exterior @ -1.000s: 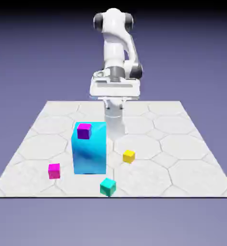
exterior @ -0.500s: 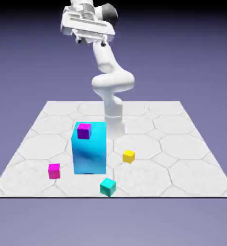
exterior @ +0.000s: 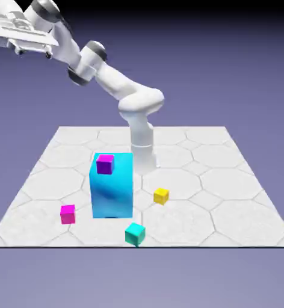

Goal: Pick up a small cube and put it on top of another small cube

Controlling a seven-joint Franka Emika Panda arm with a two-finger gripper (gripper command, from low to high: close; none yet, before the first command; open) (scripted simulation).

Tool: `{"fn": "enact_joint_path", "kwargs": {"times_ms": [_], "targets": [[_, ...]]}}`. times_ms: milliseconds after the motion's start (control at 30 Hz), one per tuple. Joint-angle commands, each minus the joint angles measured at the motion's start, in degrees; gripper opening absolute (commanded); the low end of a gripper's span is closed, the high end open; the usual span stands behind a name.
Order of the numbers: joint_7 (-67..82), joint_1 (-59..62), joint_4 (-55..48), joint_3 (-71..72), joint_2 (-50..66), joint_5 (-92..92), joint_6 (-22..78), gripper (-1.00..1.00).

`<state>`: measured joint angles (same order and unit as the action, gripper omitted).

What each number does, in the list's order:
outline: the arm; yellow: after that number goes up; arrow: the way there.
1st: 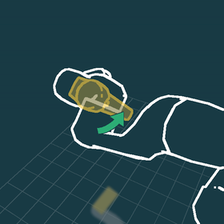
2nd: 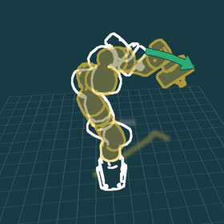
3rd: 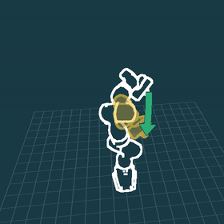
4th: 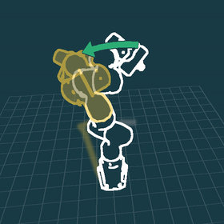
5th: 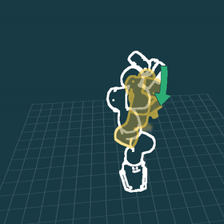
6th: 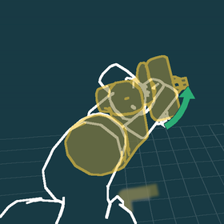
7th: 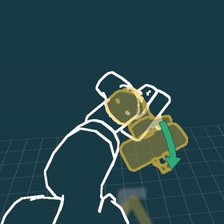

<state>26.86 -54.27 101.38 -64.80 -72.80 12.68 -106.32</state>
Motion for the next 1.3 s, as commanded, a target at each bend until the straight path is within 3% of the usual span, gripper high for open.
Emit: {"fn": "enact_joint_path", "kwargs": {"times_ms": [0,667,900,933,1200,1267], "targets": [[2.22,-1.72,-1.91,-2.08,-1.29,0.41,2.17,0.0],[46.3,-35.68,-39.55,-43.35,-26.85,8.52,45.05,0.0],[44.84,-29.29,-25.37,-45.48,-28.1,10.59,36.25,0.0],[44.84,-29.29,-25.37,-45.48,-28.1,10.59,36.25,-1.0],[46.33,-35.83,-39.86,-43.28,-26.81,8.46,45.24,-1.0],[45.57,-38.04,-38.26,-39.36,-23.68,6.35,46.37,-1.0]]}}
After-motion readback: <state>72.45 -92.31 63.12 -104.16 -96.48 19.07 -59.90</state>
